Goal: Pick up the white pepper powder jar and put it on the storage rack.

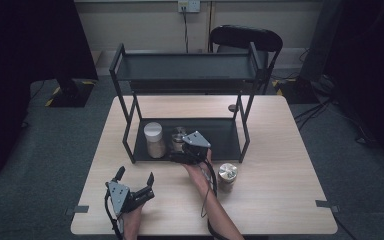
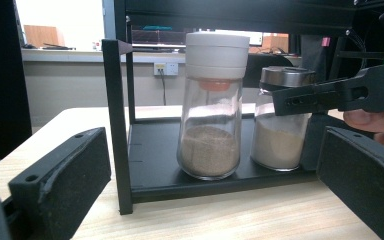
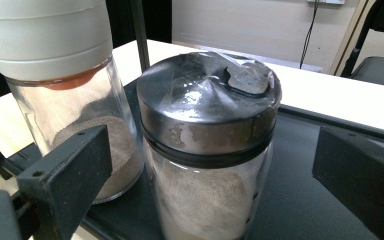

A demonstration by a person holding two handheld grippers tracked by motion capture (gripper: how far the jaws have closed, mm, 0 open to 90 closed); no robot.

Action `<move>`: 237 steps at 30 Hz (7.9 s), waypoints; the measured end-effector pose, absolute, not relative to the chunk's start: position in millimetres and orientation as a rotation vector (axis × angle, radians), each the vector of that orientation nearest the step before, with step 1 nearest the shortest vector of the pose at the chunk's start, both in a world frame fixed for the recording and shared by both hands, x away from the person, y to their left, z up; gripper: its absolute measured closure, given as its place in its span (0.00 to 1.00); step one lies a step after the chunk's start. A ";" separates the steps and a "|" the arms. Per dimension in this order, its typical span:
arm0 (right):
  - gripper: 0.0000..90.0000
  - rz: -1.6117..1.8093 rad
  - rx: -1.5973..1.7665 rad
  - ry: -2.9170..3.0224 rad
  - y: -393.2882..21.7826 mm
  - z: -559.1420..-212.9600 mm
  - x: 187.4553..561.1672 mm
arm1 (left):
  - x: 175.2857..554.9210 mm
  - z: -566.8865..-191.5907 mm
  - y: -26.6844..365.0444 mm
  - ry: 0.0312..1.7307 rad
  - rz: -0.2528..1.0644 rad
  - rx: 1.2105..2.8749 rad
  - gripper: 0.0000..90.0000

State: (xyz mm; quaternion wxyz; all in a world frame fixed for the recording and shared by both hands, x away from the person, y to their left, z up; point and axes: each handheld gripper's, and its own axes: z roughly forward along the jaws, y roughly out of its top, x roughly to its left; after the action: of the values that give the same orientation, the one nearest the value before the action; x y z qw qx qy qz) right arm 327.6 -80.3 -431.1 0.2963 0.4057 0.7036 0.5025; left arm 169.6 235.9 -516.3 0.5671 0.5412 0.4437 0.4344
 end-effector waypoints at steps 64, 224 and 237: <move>0.00 1.457 0.868 1.821 -81.6 -391.7 286.3 | 169.4 -516.5 235.3 1.045 1.024 1.269 0.00; 0.00 1.475 1.114 1.372 -229.7 -490.9 157.4 | 169.6 -515.7 233.6 1.043 1.036 1.281 0.00; 0.00 1.412 1.132 1.351 -228.8 -504.8 148.9 | 169.7 -515.5 233.5 1.044 1.035 1.282 0.00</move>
State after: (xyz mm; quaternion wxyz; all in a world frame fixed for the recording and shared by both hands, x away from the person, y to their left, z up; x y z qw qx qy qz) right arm 148.9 -228.8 -504.8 0.4275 0.4531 0.5408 0.5653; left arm 169.7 233.5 -515.5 0.5609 0.5440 0.4431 0.4394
